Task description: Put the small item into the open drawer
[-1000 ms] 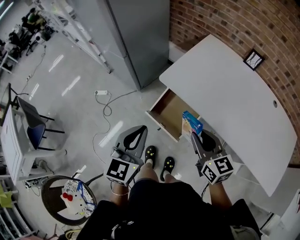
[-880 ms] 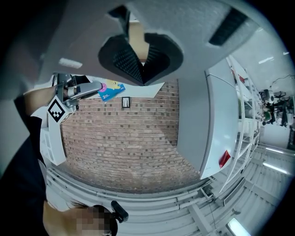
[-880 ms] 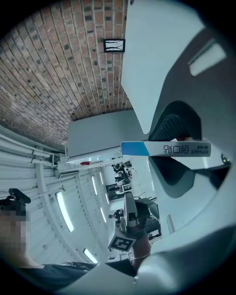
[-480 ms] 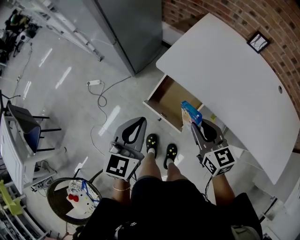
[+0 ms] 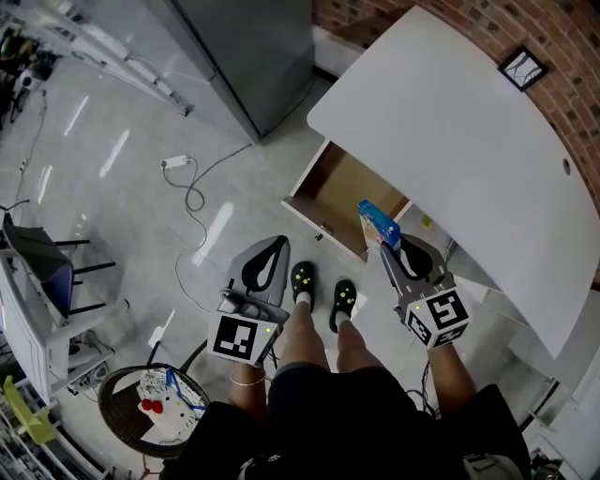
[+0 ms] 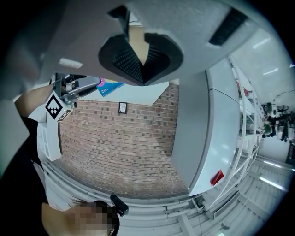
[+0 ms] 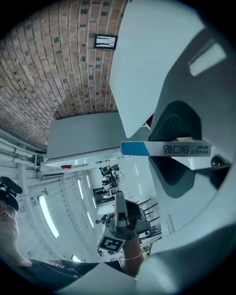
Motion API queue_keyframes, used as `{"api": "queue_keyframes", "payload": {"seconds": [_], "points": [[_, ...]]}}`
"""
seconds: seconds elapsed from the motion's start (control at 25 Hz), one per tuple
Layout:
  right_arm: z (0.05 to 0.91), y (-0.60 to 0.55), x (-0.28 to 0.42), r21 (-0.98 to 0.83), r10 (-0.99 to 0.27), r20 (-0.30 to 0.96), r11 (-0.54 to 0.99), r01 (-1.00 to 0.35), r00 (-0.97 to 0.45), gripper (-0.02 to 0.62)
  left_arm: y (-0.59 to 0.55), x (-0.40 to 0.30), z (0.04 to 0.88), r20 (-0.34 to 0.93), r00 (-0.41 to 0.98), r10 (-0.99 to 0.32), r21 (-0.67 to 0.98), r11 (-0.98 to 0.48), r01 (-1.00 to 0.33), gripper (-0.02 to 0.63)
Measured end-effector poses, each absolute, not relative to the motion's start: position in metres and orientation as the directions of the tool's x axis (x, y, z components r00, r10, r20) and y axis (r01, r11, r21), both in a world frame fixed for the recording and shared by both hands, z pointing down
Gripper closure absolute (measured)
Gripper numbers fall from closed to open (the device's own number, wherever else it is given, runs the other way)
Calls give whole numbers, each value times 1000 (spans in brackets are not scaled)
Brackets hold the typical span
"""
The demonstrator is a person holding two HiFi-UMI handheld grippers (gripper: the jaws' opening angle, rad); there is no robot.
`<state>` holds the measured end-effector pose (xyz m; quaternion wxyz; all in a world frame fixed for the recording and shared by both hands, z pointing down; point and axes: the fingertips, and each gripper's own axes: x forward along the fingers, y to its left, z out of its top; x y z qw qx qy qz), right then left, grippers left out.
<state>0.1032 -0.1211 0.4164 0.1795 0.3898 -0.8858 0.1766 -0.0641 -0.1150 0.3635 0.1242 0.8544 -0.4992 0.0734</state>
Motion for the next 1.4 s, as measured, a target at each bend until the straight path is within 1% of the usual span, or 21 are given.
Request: {"api": "queue_keyframes", "payload": {"seconds": [0.6, 1.4], "points": [[471, -138, 92, -126, -599, 528, 646, -753, -602, 489, -125, -74, 423, 286, 490, -824, 155, -464, -872, 609], [539, -152, 73, -96, -541, 611, 674, -732, -578, 489, -139, -81, 469, 300, 515, -803, 176, -484, -857, 609]]}}
